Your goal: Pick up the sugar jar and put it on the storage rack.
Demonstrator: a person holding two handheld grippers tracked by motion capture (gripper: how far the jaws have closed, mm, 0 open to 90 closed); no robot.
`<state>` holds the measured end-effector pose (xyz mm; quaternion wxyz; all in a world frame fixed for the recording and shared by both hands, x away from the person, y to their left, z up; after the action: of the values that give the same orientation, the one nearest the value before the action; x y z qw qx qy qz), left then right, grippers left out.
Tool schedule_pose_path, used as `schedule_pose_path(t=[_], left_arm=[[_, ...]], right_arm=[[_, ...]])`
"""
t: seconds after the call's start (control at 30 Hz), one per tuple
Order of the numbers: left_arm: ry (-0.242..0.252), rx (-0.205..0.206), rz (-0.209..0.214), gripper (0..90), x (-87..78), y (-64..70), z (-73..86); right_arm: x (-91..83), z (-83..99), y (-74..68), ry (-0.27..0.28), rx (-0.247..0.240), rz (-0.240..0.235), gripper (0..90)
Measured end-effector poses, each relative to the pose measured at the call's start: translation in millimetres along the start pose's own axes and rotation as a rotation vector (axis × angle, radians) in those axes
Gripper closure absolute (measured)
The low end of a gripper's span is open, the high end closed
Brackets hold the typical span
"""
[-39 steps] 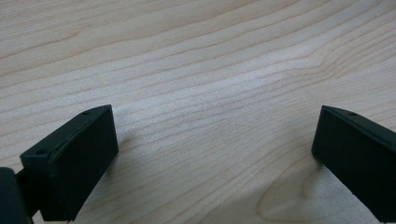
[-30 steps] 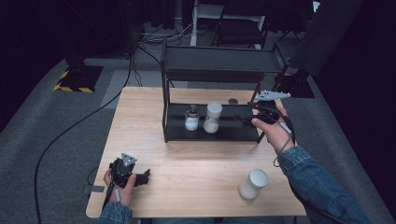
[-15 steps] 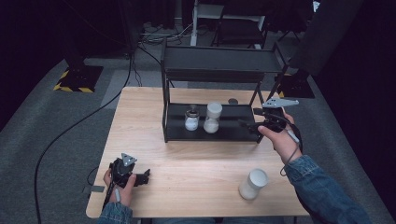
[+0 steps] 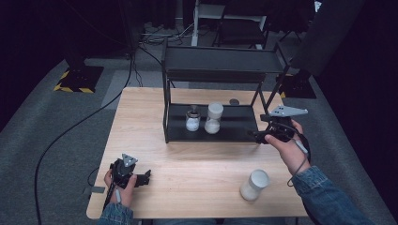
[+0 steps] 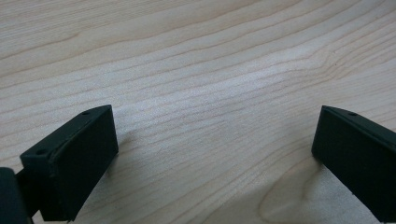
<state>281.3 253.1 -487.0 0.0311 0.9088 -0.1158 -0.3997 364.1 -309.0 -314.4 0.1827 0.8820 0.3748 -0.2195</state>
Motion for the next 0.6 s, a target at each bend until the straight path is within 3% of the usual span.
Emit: schedule_pose_path(t=[0.6], left_arm=[[0.000, 0.000, 0.000, 0.2, 0.0, 0.0, 0.0]], right_arm=[[-23.1, 15.4, -20.3, 0.024, -0.011, -0.020, 12.8]])
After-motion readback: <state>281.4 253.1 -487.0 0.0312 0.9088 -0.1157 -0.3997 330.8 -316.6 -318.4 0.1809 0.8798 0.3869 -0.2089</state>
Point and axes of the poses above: each handheld gripper's, and its own axes: x roughly forward along the jaws, z roughly out of its underside, y roughly to its right, the point moved 5 cm from there along x, roughly forward along the jaws, and after that the axes turned 11 degrees about -x, right-handed, at the moved point
